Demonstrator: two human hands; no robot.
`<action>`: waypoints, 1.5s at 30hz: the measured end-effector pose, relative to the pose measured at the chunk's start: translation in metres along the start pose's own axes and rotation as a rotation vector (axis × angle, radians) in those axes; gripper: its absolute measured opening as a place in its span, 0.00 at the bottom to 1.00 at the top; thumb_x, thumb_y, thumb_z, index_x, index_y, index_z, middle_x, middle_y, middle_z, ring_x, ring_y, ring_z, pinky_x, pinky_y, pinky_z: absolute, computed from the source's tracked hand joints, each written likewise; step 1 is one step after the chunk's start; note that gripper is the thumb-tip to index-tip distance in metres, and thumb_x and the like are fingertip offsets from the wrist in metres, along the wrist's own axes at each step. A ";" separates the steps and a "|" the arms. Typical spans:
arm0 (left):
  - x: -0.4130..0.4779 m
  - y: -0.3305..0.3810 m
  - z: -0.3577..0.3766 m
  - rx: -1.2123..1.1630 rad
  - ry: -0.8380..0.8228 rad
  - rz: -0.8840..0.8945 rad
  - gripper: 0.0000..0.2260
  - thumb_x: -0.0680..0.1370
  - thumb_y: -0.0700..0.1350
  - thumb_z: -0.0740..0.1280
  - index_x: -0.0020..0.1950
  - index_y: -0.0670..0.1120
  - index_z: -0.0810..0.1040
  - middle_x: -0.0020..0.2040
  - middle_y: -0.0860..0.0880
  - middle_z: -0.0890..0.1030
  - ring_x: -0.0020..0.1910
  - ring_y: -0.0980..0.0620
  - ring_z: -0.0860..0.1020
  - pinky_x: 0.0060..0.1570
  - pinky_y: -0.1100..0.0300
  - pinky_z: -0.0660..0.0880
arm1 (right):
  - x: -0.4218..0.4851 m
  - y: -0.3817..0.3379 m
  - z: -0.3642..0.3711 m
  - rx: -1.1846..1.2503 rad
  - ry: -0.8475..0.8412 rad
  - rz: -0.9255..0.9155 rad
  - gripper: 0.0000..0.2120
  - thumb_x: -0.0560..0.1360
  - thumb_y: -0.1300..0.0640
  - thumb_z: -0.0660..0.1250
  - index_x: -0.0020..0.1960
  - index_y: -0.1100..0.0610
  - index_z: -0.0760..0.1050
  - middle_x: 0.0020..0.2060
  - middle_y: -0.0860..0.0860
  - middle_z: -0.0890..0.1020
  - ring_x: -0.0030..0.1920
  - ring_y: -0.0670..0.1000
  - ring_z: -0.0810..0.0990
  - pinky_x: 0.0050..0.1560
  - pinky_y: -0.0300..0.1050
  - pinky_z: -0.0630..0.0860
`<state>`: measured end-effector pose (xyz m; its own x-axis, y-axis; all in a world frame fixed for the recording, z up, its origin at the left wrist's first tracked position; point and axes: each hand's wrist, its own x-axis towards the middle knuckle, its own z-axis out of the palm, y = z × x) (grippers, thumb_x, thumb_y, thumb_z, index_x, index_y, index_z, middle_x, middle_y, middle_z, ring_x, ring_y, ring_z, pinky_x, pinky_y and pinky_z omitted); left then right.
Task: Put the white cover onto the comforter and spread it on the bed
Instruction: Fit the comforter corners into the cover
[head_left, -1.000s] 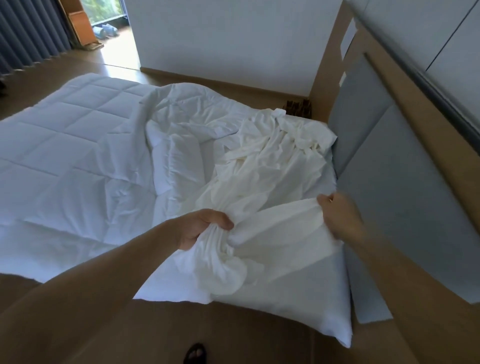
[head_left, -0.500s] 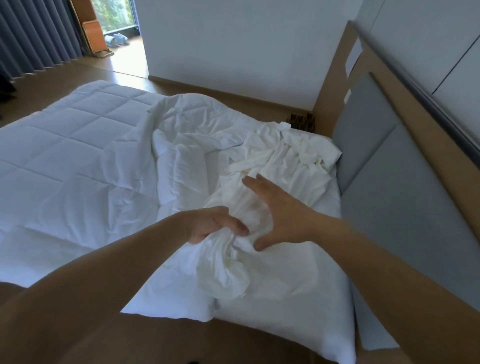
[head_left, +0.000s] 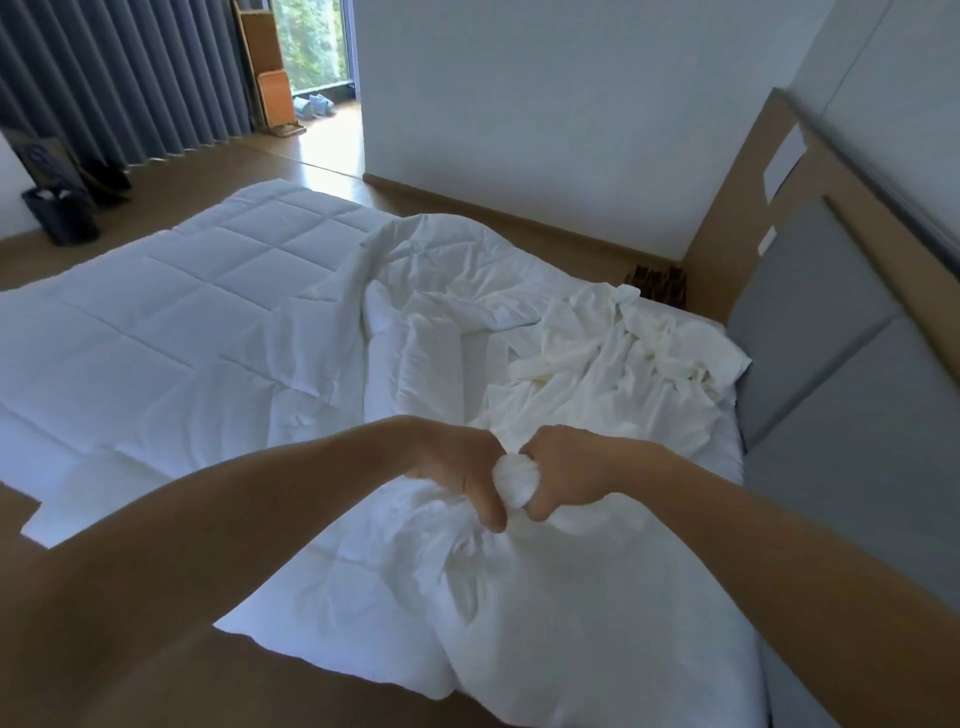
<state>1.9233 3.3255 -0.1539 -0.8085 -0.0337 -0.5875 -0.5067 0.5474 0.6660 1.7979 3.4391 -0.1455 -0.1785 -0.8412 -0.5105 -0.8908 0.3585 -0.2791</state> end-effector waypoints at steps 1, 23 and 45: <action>0.004 0.002 -0.001 0.066 0.027 0.009 0.13 0.69 0.40 0.76 0.51 0.48 0.81 0.44 0.49 0.83 0.46 0.51 0.82 0.49 0.59 0.79 | 0.004 0.004 -0.003 0.045 -0.048 0.003 0.14 0.66 0.52 0.77 0.48 0.55 0.79 0.38 0.47 0.80 0.38 0.49 0.80 0.40 0.44 0.77; 0.042 0.022 -0.017 -0.248 0.334 -0.222 0.14 0.70 0.33 0.73 0.51 0.47 0.78 0.38 0.53 0.80 0.33 0.59 0.78 0.33 0.68 0.74 | 0.064 0.097 -0.096 0.352 -0.466 -0.308 0.24 0.66 0.54 0.81 0.60 0.55 0.79 0.54 0.54 0.85 0.55 0.55 0.84 0.59 0.52 0.80; 0.038 0.057 -0.041 -0.389 0.660 -0.168 0.18 0.66 0.36 0.77 0.54 0.43 0.79 0.44 0.48 0.80 0.43 0.51 0.78 0.41 0.57 0.77 | 0.067 0.108 -0.114 0.503 -0.654 -0.319 0.27 0.62 0.60 0.79 0.60 0.59 0.79 0.52 0.58 0.85 0.53 0.58 0.84 0.53 0.55 0.81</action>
<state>1.8515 3.3214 -0.1196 -0.6603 -0.6469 -0.3814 -0.6083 0.1630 0.7768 1.6418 3.3749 -0.1171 0.4592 -0.5865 -0.6672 -0.5405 0.4115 -0.7338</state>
